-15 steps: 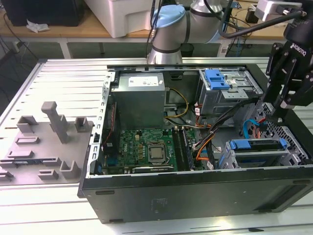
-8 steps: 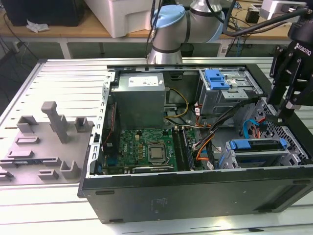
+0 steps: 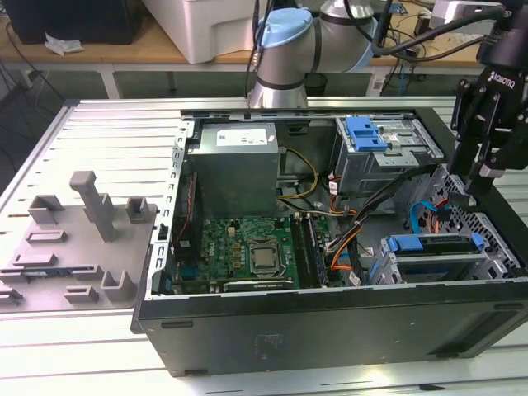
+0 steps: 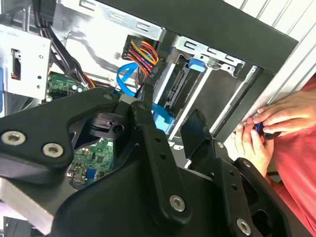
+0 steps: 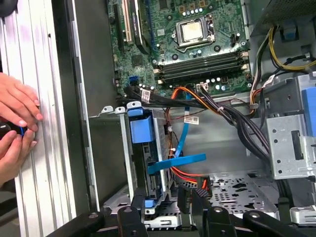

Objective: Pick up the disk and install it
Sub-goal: 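Insert the first disk wire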

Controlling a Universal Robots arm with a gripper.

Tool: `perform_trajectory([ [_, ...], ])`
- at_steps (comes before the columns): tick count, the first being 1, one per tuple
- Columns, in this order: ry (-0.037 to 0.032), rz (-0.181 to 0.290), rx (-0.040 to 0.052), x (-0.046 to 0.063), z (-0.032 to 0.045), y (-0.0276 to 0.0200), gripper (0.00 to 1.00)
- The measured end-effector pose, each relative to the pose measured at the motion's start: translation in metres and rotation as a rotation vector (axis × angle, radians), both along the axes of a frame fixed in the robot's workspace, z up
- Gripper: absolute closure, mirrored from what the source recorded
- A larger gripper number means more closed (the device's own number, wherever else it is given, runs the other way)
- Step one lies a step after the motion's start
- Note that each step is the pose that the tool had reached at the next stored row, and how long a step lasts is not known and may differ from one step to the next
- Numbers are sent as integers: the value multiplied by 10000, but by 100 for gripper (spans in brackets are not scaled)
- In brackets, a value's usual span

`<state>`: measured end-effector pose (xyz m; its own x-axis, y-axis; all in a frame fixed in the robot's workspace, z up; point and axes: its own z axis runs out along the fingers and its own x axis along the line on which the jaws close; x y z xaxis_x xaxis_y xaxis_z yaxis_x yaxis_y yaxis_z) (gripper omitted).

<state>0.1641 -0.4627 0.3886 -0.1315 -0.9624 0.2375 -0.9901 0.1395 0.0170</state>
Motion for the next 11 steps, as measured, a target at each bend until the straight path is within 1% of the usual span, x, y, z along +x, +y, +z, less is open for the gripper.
perform_trajectory([
  [2,2,-1,-136,8,-16,46,49],
  [3,6,-2,-282,18,-29,85,49],
  [6,13,-2,-488,40,-53,148,49],
  [8,17,-4,-577,65,-76,193,49],
  [9,21,-6,-654,82,-92,218,49],
  [10,26,-8,-704,88,-101,229,49],
  [11,31,-10,-773,93,-109,238,49],
])
